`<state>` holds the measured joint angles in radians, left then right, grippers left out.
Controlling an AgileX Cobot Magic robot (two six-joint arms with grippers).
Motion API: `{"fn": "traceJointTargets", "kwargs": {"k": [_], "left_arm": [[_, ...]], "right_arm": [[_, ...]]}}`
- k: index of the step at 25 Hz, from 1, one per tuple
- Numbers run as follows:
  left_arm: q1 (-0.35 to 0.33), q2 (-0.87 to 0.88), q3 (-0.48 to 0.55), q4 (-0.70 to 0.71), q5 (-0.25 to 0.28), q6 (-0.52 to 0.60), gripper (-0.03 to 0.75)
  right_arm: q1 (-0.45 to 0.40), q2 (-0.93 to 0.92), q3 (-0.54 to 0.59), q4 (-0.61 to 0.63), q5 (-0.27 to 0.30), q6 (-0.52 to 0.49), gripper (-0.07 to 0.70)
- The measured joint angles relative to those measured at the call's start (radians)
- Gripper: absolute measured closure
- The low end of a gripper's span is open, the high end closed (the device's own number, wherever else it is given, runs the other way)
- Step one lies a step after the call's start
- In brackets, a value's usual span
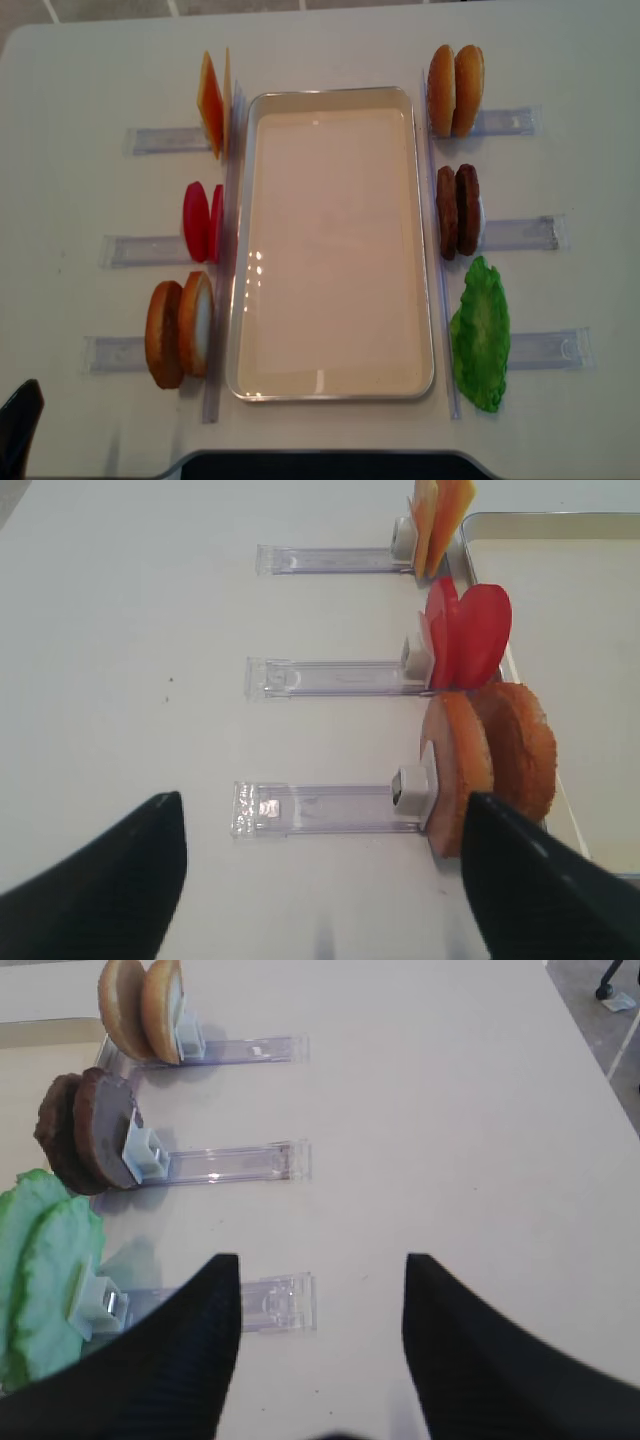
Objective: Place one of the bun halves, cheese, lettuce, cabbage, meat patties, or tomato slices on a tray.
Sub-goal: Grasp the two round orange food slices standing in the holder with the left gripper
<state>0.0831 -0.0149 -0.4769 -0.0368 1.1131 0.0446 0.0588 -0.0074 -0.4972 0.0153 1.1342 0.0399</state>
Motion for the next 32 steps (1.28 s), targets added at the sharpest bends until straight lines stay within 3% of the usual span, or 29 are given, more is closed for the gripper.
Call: {"fn": "traceJointTargets", "kwargs": {"k": [24, 32], "left_arm": [[0.0, 0.0, 0.0, -0.009, 0.001, 0.0, 0.078], [0.0, 0.103, -0.073, -0.033, 0.114, 0.0, 0.084]], "right_arm": [[0.0, 0.0, 0.0, 0.0, 0.0, 0.0, 0.249], [0.0, 0.0, 0.0, 0.0, 0.0, 0.0, 0.249]]}}
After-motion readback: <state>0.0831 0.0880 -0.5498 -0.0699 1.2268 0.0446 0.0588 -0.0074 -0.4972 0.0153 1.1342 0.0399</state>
